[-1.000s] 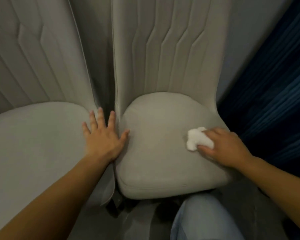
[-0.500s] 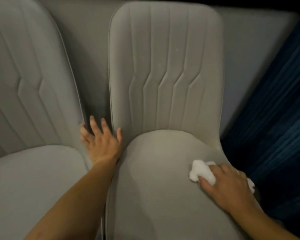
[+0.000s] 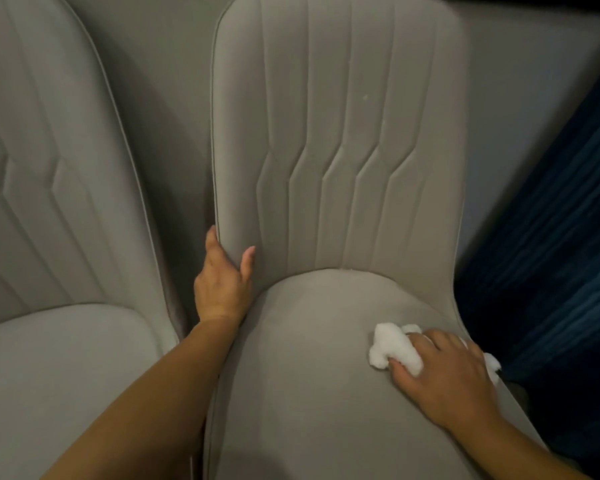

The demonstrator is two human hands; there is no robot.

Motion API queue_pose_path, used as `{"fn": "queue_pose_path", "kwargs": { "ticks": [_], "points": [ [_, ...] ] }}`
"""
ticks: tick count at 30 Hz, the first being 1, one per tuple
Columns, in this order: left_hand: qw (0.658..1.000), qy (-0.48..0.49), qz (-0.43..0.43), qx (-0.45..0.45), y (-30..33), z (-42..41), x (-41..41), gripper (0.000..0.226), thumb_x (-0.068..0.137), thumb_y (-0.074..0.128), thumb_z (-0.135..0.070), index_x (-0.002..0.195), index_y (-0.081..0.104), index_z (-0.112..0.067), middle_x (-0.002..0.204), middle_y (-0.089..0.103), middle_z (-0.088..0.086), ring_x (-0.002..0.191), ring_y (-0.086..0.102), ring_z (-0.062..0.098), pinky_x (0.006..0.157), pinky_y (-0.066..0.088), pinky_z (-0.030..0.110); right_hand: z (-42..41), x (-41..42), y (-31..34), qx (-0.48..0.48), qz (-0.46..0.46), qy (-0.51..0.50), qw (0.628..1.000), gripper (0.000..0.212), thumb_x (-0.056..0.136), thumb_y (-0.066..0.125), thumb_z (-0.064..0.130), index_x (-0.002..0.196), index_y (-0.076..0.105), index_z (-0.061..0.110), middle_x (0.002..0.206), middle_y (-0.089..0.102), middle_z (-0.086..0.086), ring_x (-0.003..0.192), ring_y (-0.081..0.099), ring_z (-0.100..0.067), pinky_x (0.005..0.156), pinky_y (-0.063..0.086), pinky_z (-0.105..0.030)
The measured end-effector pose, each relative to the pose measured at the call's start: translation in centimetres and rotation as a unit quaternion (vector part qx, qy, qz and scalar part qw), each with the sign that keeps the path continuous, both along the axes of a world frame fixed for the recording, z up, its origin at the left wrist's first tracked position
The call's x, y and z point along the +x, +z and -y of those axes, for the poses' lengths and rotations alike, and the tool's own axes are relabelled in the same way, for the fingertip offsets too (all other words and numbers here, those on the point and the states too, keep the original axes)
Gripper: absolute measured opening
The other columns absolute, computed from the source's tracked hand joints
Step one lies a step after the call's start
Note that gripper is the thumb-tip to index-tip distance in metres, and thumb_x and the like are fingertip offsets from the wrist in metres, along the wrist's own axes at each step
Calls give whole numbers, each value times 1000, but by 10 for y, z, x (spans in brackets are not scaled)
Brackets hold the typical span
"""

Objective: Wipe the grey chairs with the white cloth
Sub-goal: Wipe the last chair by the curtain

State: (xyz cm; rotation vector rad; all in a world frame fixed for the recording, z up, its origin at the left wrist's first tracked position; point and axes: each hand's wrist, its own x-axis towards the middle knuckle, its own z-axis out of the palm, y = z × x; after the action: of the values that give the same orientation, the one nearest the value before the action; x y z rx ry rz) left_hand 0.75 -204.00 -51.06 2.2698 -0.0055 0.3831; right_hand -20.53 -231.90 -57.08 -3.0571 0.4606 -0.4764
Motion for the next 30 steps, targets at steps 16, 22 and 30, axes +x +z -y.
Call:
{"fn": "queue_pose_path", "kwargs": {
  "ticks": [16,22,30],
  "points": [
    [999,23,-22,-9,-5,0,1,60,98,44,-43,153,24,-27,136,57,18,103,59,51,84,46,50,-65,278,284,-64,480,145,863,58,89,61,62,129,66,20,132,61,-13,124,50,-32,102,35,-55],
    [999,27,-18,-2,-8,0,2,59,100,41,-41,155,23,-26,137,57,17,101,59,50,81,45,49,-133,311,221,3,432,149,890,63,91,50,61,145,54,30,150,49,-11,137,41,-33,108,28,-63],
    [1000,20,-12,-1,-7,-1,-1,59,100,39,-40,155,24,-26,136,59,13,101,62,45,81,46,47,-118,304,152,-166,429,313,831,61,86,70,53,139,49,31,138,61,-14,131,50,-35,110,24,-72]
  ]
}}
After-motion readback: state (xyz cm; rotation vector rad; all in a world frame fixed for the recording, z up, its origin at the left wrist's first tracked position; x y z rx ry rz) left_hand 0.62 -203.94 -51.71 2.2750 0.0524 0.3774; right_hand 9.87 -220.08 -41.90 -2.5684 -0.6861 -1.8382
